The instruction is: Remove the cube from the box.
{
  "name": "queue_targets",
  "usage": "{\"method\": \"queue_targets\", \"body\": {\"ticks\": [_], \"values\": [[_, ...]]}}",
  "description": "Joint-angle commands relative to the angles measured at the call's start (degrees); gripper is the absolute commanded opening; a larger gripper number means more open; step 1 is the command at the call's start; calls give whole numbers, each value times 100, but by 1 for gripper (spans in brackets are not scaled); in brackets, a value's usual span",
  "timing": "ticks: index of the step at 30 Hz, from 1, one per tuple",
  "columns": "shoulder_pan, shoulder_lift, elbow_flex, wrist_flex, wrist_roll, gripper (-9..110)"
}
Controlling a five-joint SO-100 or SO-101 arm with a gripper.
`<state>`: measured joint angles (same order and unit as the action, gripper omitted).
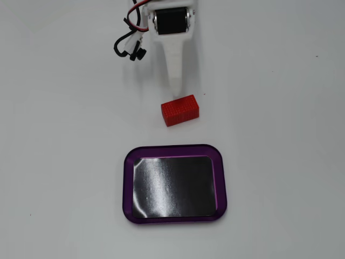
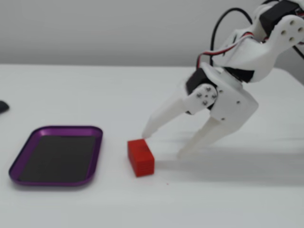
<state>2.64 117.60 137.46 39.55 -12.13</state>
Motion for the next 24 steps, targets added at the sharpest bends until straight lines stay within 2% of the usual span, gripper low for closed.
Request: {"method": "queue_targets", "body": {"ticks": [1,7,11,15,24], "values": [[9,97,-97,149,44,21],[9,835,-633,1055,53,21],[9,2206,-976,1635,62,21],[62,3823,-914,1688,70,22],[439,6267,888,1415,1248,26]]}}
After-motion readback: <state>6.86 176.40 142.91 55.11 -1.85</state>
